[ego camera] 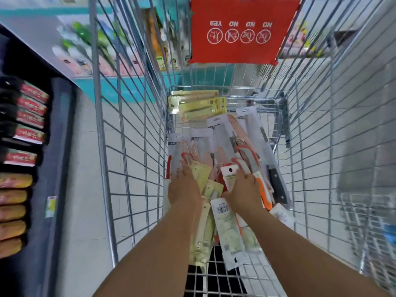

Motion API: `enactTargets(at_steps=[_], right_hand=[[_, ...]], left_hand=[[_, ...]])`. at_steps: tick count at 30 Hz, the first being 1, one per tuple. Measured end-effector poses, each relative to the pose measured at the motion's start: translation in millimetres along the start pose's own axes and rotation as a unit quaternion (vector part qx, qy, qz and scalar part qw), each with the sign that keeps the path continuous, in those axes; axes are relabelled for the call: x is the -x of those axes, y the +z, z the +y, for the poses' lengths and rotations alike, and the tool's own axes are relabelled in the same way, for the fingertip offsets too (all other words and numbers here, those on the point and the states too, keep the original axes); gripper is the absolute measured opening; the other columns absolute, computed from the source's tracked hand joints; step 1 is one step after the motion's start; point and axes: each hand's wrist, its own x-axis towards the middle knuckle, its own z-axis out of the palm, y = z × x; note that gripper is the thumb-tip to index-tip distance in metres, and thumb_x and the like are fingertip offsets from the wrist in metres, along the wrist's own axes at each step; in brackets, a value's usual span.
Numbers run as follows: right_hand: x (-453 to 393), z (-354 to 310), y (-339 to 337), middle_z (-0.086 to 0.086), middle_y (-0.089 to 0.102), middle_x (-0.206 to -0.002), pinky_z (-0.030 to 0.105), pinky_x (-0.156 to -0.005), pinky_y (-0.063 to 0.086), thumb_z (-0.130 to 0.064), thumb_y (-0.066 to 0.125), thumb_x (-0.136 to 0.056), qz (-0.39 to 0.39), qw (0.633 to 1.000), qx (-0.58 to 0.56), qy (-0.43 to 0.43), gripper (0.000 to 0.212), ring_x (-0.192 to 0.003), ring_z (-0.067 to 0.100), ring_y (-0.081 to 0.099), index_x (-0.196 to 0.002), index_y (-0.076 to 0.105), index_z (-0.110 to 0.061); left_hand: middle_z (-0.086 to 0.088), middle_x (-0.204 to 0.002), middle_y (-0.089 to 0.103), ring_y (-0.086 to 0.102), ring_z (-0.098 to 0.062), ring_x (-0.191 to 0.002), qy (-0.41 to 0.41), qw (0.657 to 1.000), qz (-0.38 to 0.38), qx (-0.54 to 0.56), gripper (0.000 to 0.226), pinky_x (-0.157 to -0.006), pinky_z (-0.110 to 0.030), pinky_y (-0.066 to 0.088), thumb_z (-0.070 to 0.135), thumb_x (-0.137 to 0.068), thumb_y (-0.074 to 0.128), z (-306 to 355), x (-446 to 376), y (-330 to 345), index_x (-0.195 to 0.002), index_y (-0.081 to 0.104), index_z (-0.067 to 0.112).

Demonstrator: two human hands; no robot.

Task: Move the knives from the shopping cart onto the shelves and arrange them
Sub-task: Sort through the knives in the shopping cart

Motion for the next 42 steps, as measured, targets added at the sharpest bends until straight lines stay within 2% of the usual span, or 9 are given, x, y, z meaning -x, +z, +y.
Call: enactTargets(at_steps=[7,12,16,21,29,32,34,40,42], right_hand=[[-7.1,0.3,-2.5,0.019,0.041,-0.134,0.045,-0.107,0.035,-0.039,0.079,-0.07,0.002,0.997,-0.053,0.058,0.087,-0.126,0.037,0.038,-0.138,0.032,-0.01],[-12.8,1.2,-14.3,0.01,0.066,-0.103,0.027,-0.071,0.043,-0.022,0.065,-0.086,-0.004,0.993,-0.115,0.022,0.029,-0.088,0.023,0.059,-0.11,0.061,-0.007],[-22.5,-14.4,-50.1,0.016,0.064,-0.084,0.032,-0.069,0.046,-0.015,0.05,-0.093,0.036,0.971,-0.235,-0.009,0.023,-0.077,0.027,0.059,-0.094,0.064,0.004],[-52.2,-53.6,-83.8,0.006,0.046,-0.061,0.034,-0.059,0.04,-0.005,0.058,-0.083,0.057,0.884,-0.464,0.031,0.021,-0.062,0.021,0.046,-0.069,0.05,-0.019],[-121.7,-95.7,-106.6,0.009,0.054,-0.065,0.015,-0.041,0.041,0.001,0.053,-0.086,0.075,0.816,-0.567,0.084,0.006,-0.045,0.009,0.052,-0.082,0.057,0.0],[-147.5,-111.6,-106.1,0.005,0.054,-0.07,0.025,-0.062,0.052,0.001,0.054,-0.088,0.045,0.79,-0.605,0.088,0.018,-0.058,0.015,0.057,-0.075,0.048,-0.01],[-159.3,-123.3,-102.5,0.004,0.052,-0.065,0.022,-0.056,0.05,0.002,0.051,-0.089,0.027,0.776,-0.623,0.097,0.024,-0.051,0.011,0.055,-0.071,0.047,-0.013],[-176.6,-127.0,-79.7,0.0,0.053,-0.07,0.025,-0.051,0.037,-0.008,0.055,-0.087,0.092,0.851,-0.513,0.07,0.001,-0.065,0.017,0.05,-0.087,0.056,-0.009],[-177.2,-122.1,-72.7,0.005,0.06,-0.077,0.023,-0.045,0.037,-0.005,0.051,-0.086,0.081,0.852,-0.514,0.065,0.022,-0.059,0.016,0.05,-0.103,0.064,-0.007]], left_hand=[[-0.011,-0.138,0.043,0.043,-0.03,-0.124,-0.024,0.997,0.01,0.079,0.064,-0.095,-0.04,0.047,0.006,-0.085,0.062,-5.4,-6.3,6.0,-0.142,0.033,0.011],[-0.005,-0.104,0.061,0.059,-0.025,-0.089,0.006,0.985,0.001,0.173,0.042,-0.062,-0.027,0.04,0.018,-0.091,0.056,-11.0,-10.5,-14.3,-0.131,0.043,0.019],[-0.004,-0.116,0.059,0.058,-0.028,-0.097,0.057,0.973,0.007,0.225,0.052,-0.07,-0.03,0.04,0.028,-0.092,0.055,-3.6,-24.2,-38.3,-0.14,0.036,0.021],[-0.003,-0.113,0.057,0.056,-0.023,-0.088,0.1,0.954,0.037,0.282,0.042,-0.069,-0.03,0.04,0.025,-0.096,0.05,22.8,-53.6,-76.8,-0.136,0.037,0.024],[-0.009,-0.11,0.063,0.061,-0.031,-0.1,0.112,0.97,0.217,0.014,0.055,-0.08,-0.039,0.047,-0.004,-0.086,0.048,42.8,-124.5,-128.6,-0.135,0.04,0.02],[-0.011,-0.121,0.059,0.056,-0.032,-0.11,0.13,0.954,0.267,-0.047,0.061,-0.092,-0.04,0.043,-0.005,-0.083,0.047,46.2,-150.9,-139.7,-0.138,0.041,0.021],[-0.012,-0.125,0.057,0.053,-0.033,-0.113,0.152,0.95,0.271,-0.034,0.06,-0.097,-0.039,0.038,-0.006,-0.083,0.047,48.9,-164.9,-140.7,-0.137,0.045,0.021],[-0.004,-0.154,0.027,0.025,-0.026,-0.141,0.185,0.96,0.178,-0.111,0.073,-0.115,-0.041,0.019,-0.006,-0.087,0.044,43.5,-177.1,-107.8,-0.148,0.023,0.028],[-0.002,-0.161,-0.001,0.003,-0.024,-0.147,0.175,0.969,0.129,-0.12,0.081,-0.118,-0.042,0.009,-0.005,-0.089,0.041,37.0,-174.6,-95.5,-0.152,0.001,0.028]])
